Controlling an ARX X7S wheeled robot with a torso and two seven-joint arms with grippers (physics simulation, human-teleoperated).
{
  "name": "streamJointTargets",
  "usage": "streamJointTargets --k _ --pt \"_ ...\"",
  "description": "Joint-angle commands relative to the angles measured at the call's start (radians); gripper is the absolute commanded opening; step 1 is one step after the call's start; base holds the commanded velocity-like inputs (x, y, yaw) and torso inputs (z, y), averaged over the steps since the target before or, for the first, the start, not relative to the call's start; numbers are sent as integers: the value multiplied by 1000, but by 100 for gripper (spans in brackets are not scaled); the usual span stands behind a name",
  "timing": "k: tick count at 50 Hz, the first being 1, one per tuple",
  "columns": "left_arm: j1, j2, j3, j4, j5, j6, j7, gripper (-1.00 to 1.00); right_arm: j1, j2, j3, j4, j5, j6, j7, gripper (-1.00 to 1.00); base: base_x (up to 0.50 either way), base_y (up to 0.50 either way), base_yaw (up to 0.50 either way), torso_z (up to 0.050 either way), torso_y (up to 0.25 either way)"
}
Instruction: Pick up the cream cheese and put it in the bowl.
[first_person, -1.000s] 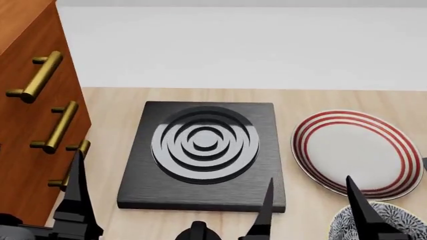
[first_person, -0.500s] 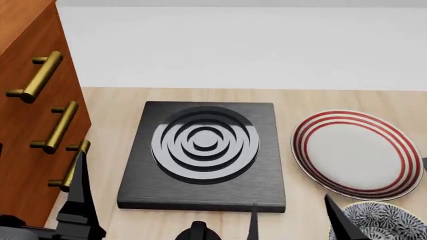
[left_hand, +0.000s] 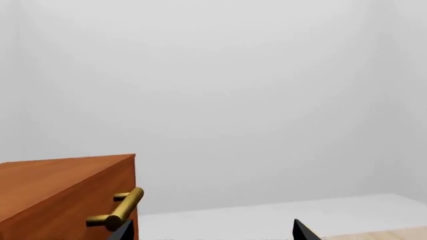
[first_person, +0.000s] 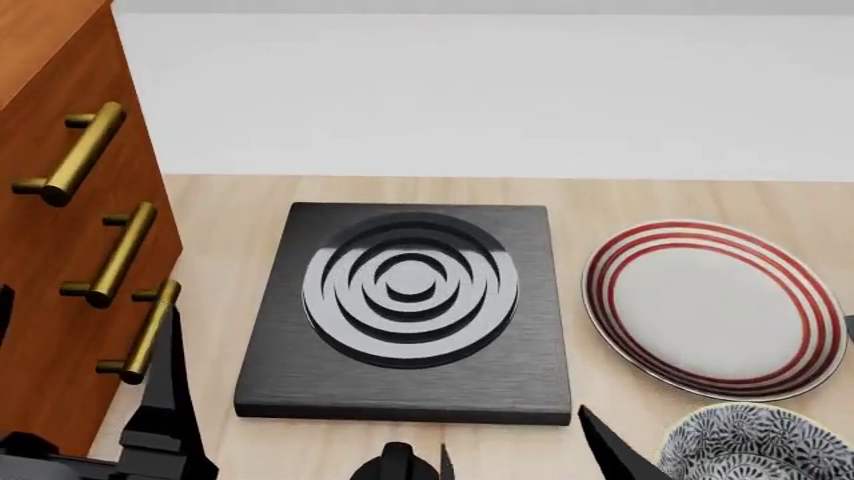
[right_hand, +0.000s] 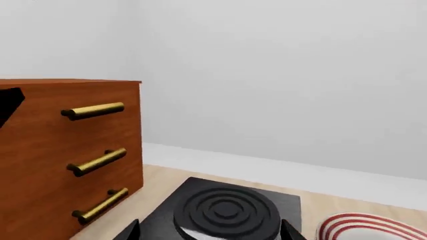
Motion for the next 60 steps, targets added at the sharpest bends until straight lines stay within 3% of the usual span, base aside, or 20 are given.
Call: streamJointTargets --k 1,36,60 --pt "-8 -2 8 -7 -9 -3 3 100 21 17 -37 -6 32 30 -35 100 0 0 0 0 0" --pt "5 -12 19 -25 3 22 -19 100 19 54 -190 6 -64 90 -77 100 0 0 0 0 0" --pt "-2 -21 28 -17 -7 13 -22 100 29 56 -208 48 -83 129 -52 100 0 0 0 0 0"
